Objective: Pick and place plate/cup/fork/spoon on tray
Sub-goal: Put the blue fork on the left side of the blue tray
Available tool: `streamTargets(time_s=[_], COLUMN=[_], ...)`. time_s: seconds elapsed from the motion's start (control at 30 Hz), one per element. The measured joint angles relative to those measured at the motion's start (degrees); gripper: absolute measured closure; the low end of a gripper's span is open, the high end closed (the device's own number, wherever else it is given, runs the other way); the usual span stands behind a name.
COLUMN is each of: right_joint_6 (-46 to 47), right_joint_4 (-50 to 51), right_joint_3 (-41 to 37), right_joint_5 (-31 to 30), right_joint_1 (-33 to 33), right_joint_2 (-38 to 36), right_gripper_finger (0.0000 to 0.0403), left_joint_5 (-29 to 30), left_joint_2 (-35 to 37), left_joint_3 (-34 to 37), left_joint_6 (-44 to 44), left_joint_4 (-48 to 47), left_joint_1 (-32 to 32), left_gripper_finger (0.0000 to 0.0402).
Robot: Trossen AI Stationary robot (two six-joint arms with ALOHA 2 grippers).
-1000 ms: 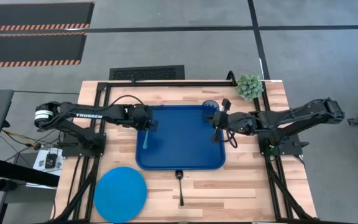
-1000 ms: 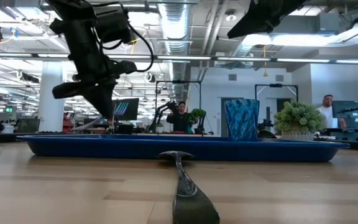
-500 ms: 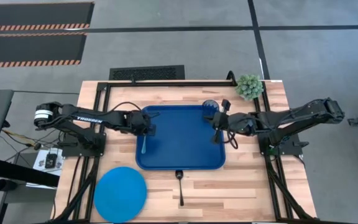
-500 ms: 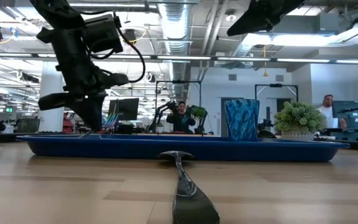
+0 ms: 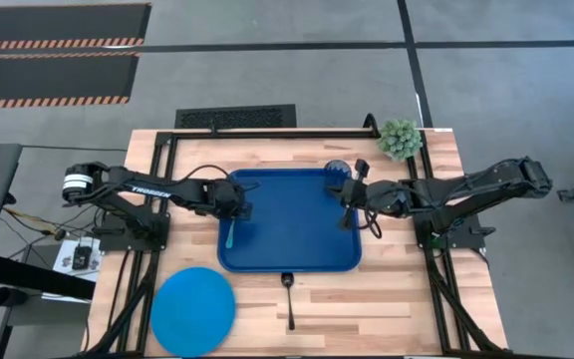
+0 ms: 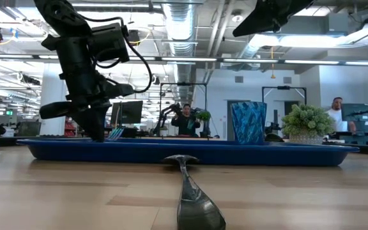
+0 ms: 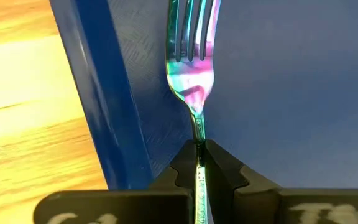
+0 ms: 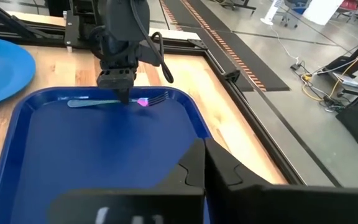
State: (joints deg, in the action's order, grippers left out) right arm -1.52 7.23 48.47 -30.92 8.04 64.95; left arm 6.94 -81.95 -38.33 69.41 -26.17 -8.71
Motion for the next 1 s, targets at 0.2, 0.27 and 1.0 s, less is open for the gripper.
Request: streamTargets(time_s=[0.2, 0.27, 1.0], right_joint_6=[0.0, 0.0, 0.39], right_joint_4=[-0.01, -0.01, 0.01], right_joint_3=[0.0, 0.0, 0.0], right_joint_5=[0.0, 0.0, 0.0], right_joint_1=[0.88, 1.05, 1.07], right_joint_2=[0.0, 0.0, 0.0], right_gripper_finger=[0.0394, 0.0396, 0.0391], left_joint_5=[0.32, 0.36, 0.41], left_joint_2=[0.0, 0.0, -0.27], left_joint_3=[0.0, 0.0, 0.0], left_joint_6=[0.58, 0.97, 2.71], left_joint_4=[-1.36, -1.59, 0.0], left_joint_1=[0.0, 0.0, 0.02], left_gripper_finger=[0.0401, 0.0397, 0.0388])
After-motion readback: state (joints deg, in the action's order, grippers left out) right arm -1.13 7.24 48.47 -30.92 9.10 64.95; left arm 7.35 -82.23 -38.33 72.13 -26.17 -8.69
